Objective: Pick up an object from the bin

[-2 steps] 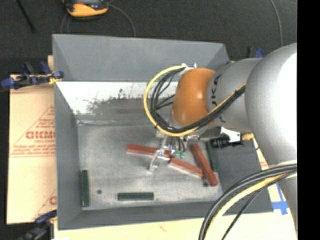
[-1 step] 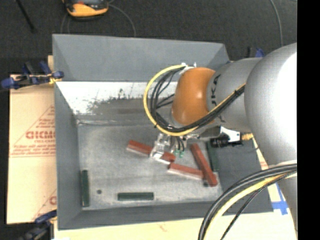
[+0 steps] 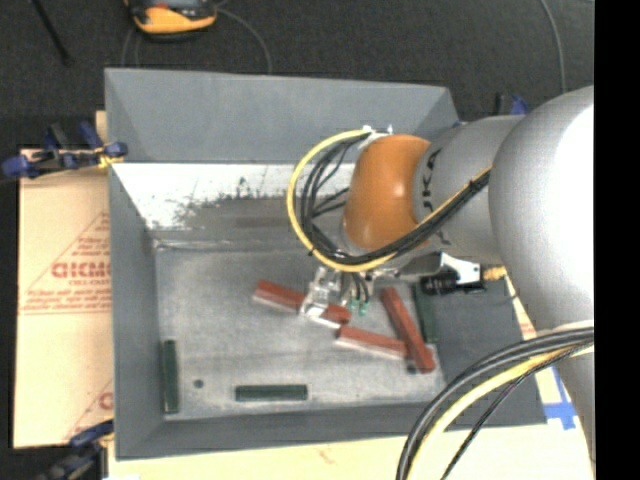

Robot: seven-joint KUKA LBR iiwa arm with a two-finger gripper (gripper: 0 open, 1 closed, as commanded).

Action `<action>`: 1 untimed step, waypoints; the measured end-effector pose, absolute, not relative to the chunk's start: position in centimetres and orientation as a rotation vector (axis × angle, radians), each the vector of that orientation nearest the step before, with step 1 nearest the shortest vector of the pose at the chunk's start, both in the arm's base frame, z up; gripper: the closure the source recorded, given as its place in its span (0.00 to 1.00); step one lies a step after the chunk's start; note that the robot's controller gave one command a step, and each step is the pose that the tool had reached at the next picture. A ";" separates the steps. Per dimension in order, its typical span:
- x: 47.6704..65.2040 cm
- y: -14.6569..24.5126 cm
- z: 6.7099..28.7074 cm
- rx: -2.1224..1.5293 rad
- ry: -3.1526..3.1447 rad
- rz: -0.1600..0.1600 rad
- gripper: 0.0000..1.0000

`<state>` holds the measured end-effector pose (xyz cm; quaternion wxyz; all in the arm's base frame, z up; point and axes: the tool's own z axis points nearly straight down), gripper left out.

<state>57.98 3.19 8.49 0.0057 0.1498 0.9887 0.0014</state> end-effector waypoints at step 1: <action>58.0 3.2 8.6 0.468 3.097 0.003 1.00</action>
Offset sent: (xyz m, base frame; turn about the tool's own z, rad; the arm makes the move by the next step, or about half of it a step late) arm 0.0001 -0.0001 0.0092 0.0000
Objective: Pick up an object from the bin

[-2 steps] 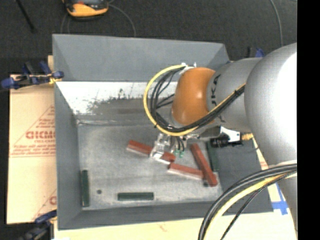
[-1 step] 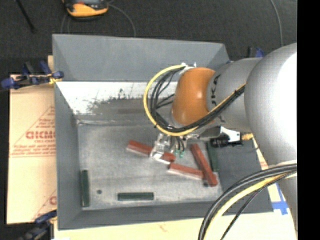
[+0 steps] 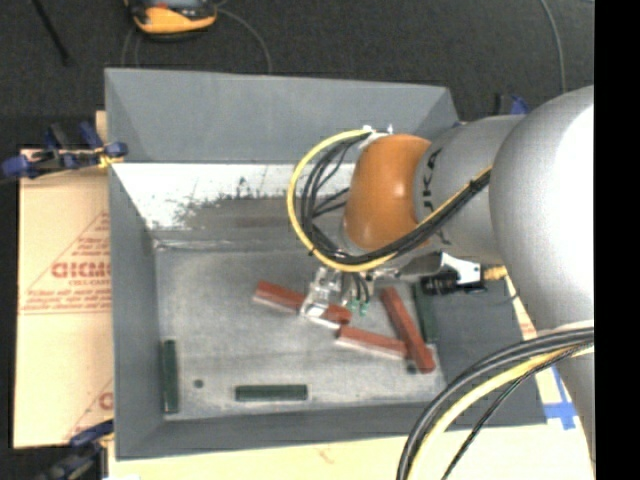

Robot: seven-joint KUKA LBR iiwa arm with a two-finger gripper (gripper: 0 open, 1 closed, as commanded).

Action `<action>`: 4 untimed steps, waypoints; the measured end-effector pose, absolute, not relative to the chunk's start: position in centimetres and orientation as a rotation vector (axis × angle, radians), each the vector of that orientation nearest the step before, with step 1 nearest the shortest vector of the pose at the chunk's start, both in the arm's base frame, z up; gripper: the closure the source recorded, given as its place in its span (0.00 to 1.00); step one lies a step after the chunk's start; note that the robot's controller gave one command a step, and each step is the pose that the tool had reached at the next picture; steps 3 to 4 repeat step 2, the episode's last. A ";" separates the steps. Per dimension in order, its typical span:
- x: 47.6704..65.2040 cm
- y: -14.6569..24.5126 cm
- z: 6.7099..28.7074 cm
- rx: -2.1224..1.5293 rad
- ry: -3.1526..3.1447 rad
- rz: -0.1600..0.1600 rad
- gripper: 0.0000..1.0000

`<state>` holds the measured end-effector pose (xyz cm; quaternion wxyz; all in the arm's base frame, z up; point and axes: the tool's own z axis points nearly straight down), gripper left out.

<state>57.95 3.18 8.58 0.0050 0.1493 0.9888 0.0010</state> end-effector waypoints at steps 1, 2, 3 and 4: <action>57.9 3.1 8.8 0.467 3.101 0.001 1.00; 57.8 3.1 9.4 0.466 3.107 0.000 1.00; 57.8 3.1 9.4 0.466 3.107 0.000 1.00; 57.8 3.1 9.4 0.466 3.107 0.000 1.00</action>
Offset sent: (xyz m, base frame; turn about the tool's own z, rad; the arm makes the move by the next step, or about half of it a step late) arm 0.0002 -0.0001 0.0402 0.0000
